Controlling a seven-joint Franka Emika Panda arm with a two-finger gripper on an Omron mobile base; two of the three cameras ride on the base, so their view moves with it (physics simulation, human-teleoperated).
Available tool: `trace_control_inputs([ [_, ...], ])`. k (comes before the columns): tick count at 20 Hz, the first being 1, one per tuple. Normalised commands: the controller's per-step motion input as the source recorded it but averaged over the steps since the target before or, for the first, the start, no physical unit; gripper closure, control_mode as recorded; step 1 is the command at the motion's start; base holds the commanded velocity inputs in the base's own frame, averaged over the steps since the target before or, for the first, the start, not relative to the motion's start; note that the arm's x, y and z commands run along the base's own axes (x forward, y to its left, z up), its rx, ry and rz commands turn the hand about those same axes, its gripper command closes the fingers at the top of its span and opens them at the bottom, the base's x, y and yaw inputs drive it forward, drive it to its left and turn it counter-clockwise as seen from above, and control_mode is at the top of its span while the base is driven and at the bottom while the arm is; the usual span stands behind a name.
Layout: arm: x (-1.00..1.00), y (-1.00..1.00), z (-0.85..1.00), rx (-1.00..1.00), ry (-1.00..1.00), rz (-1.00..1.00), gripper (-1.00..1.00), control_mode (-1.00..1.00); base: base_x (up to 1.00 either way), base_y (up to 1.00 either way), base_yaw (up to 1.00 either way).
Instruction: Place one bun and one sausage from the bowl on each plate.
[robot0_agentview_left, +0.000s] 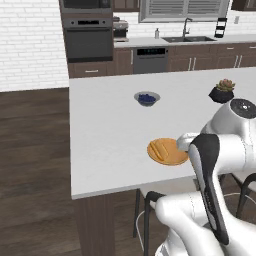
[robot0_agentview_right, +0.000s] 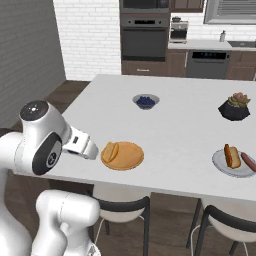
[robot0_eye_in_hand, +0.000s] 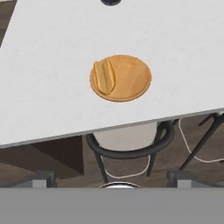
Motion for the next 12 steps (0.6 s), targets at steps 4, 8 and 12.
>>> trace_control_inputs([
  [4,-0.44,0.0,-0.03,0.0,0.0,0.15,-1.0,-1.0,0.0,0.0,0.0],
  [8,-0.01,0.0,0.0,0.0,-0.01,0.0,-1.0,-1.0,0.0,0.0,0.0],
  [12,-0.06,0.0,0.0,0.0,0.0,0.0,-1.0,-1.0,0.0,0.0,0.0],
])
